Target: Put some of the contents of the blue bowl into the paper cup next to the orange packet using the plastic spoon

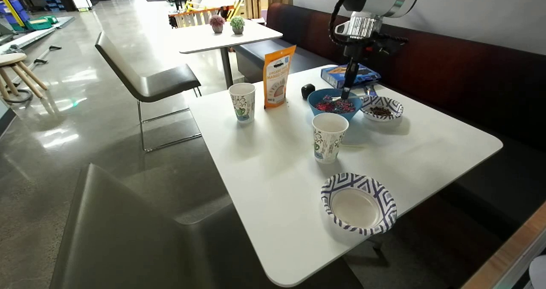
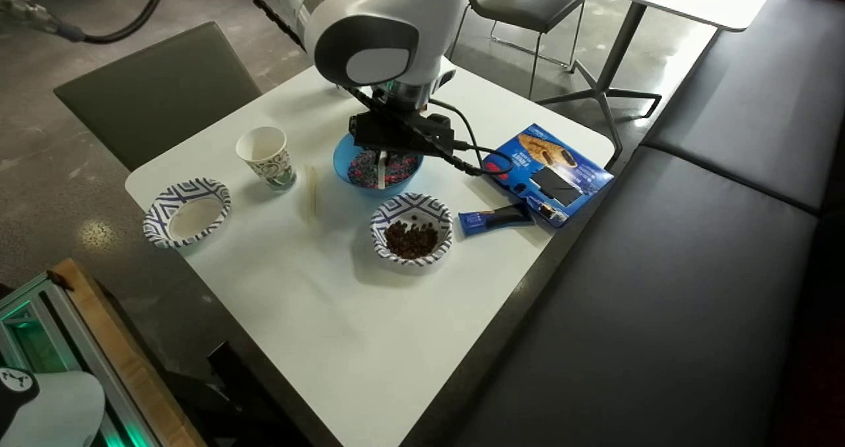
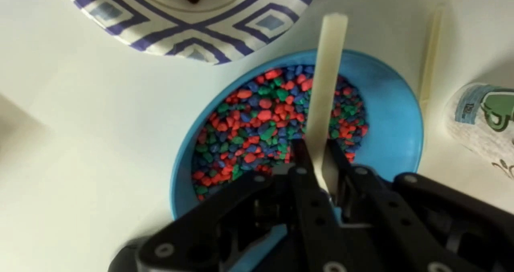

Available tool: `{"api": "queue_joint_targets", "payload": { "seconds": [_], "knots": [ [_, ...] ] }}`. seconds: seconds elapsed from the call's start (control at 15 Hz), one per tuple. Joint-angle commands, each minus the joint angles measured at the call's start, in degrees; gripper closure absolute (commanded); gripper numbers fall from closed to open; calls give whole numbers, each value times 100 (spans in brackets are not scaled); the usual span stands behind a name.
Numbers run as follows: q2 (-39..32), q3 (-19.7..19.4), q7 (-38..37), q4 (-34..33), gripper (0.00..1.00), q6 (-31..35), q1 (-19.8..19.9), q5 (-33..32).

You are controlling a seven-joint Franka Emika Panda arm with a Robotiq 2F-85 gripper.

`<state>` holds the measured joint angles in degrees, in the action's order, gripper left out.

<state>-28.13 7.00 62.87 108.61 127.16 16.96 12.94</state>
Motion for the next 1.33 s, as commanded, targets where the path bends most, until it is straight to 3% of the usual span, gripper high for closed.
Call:
{"api": "queue_joint_targets", "payload": {
  "seconds": [0.0, 0.27, 0.53, 0.93, 1.27],
  "knots": [
    [344, 39, 726, 427, 96, 146, 113, 533],
    [698, -11, 1148, 704, 96, 186, 29, 953],
    [1172, -122, 879, 1017, 96, 445, -220, 1032],
    [1610, -176, -208, 1003, 96, 439, -900, 607],
    [1399, -127, -1602, 327, 96, 134, -1529, -144]
  ]
}}
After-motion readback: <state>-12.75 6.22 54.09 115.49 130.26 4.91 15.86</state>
